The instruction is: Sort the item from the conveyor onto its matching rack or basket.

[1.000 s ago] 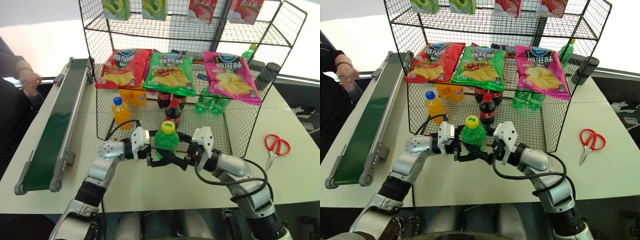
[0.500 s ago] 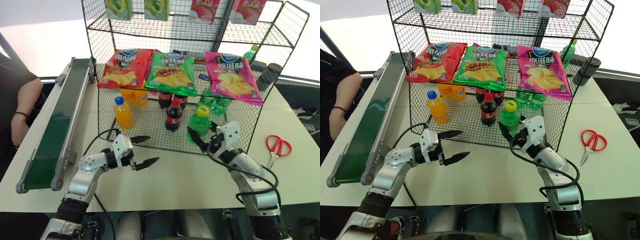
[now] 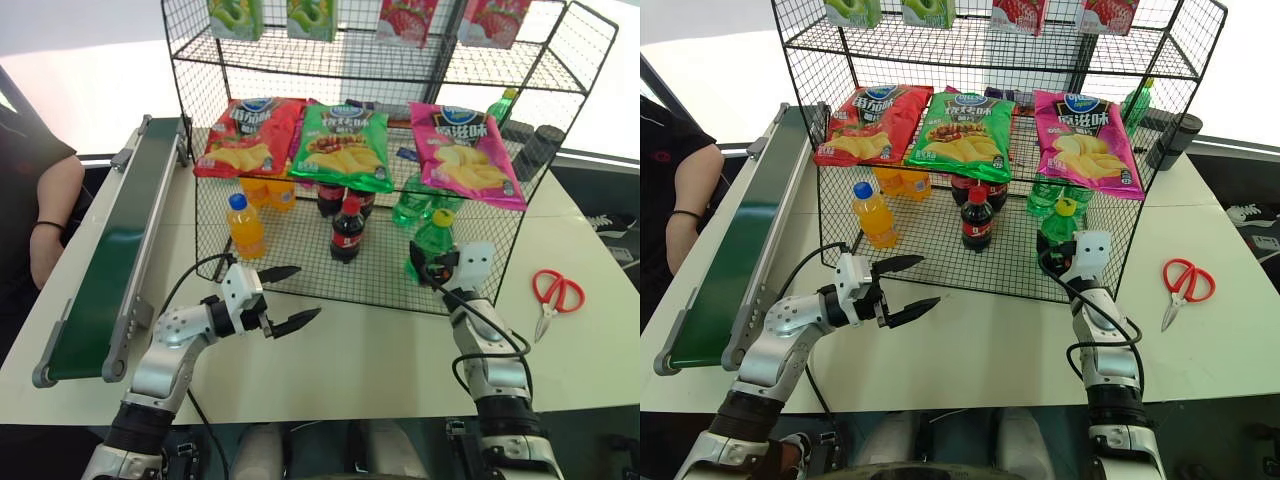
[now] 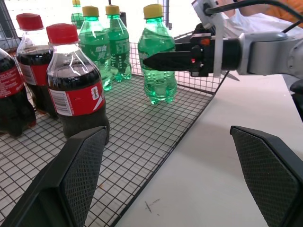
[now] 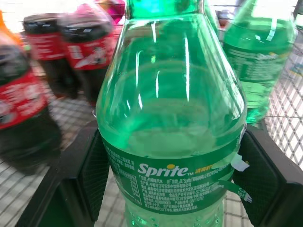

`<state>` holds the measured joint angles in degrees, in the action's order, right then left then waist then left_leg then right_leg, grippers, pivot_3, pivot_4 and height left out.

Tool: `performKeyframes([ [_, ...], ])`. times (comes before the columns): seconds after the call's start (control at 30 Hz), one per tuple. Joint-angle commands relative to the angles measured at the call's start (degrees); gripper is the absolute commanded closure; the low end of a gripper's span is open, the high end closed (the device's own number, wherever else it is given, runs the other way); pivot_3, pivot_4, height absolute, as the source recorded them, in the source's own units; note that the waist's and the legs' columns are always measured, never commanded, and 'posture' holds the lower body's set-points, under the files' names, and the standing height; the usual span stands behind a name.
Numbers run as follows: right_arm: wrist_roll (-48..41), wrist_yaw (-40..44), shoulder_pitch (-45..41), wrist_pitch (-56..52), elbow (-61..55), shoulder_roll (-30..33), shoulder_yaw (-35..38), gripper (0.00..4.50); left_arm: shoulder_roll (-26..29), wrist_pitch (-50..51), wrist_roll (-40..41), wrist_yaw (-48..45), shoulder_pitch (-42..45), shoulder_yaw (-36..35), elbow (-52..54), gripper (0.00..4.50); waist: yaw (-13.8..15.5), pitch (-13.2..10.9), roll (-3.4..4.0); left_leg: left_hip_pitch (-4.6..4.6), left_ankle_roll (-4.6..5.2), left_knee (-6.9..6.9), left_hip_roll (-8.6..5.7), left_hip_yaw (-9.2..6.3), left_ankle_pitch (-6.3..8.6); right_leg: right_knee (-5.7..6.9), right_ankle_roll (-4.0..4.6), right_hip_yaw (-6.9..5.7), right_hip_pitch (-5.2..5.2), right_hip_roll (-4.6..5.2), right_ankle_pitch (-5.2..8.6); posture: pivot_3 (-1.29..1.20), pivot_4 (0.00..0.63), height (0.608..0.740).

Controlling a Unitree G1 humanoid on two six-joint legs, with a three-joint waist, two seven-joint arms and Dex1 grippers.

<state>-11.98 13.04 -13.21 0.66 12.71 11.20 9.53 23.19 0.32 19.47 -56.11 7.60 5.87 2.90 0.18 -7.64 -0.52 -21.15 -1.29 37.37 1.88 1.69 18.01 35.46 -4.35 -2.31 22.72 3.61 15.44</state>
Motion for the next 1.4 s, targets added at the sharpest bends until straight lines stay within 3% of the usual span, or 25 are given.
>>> performKeyframes([
  [0.03,0.06,-0.97,-2.59,3.7,1.44,-0.02,1.55,1.45,-0.35,-0.24,0.82,0.18,0.86,0.03,2.3,0.05,0.05,0.0,0.0,0.0,0.0,0.0,0.0,0.01,0.0,0.0,0.0,0.0,0.0,0.01,0.0,0.0,0.15,0.74],
  [0.27,-0.01,-1.38,-2.39,3.87,2.62,-0.27,1.2,1.45,-0.7,-0.08,0.57,-0.03,1.22,0.59,2.47,0.05,0.01,0.02,0.03,0.0,0.0,0.0,0.02,0.01,0.0,0.02,0.0,0.02,0.0,0.02,0.0,0.0,0.15,0.74],
  [0.3,-0.15,-1.39,-2.34,3.81,2.59,-0.31,1.25,0.44,-0.73,-0.08,0.54,-0.13,1.28,0.62,2.44,0.0,0.01,0.02,0.03,0.01,0.0,0.0,0.02,0.01,0.0,0.02,0.0,0.02,-0.01,0.02,0.0,0.0,0.15,0.74],
  [0.37,-0.22,-1.41,-1.89,3.73,1.85,-0.16,1.29,0.05,-0.75,-0.03,0.52,-0.24,1.42,0.67,2.39,0.0,-0.02,0.03,0.03,0.02,0.0,0.01,0.02,0.01,0.0,0.03,0.0,0.02,-0.01,0.02,0.0,0.0,0.15,0.74],
  [0.93,3.13,1.66,13.33,-2.5,-22.04,4.88,-1.36,0.05,2.47,-1.34,0.34,0.32,2.54,-3.53,-2.11,0.0,0.08,0.05,0.05,0.15,0.0,0.0,0.02,0.0,0.0,0.04,0.01,0.04,-0.12,0.01,0.0,0.0,0.15,0.74],
  [1.13,0.04,10.3,20.81,-4.58,-32.93,10.84,-2.37,0.05,5.68,1.79,-0.25,2.9,1.74,-7.19,-3.6,0.0,0.3,0.05,0.05,0.21,0.01,-0.05,0.01,0.0,0.01,-0.02,0.01,0.04,-0.18,0.0,0.01,0.0,0.15,0.74],
  [1.4,-9.04,21.06,30.1,-7.21,-38.97,19.05,4.39,0.05,10.5,3.83,-0.51,5.56,-4.41,-12.05,-3.25,0.0,0.46,0.04,0.0,0.62,0.02,-0.16,0.04,0.04,0.02,-0.07,0.02,0.07,-0.49,0.03,0.04,0.0,0.15,0.74],
])
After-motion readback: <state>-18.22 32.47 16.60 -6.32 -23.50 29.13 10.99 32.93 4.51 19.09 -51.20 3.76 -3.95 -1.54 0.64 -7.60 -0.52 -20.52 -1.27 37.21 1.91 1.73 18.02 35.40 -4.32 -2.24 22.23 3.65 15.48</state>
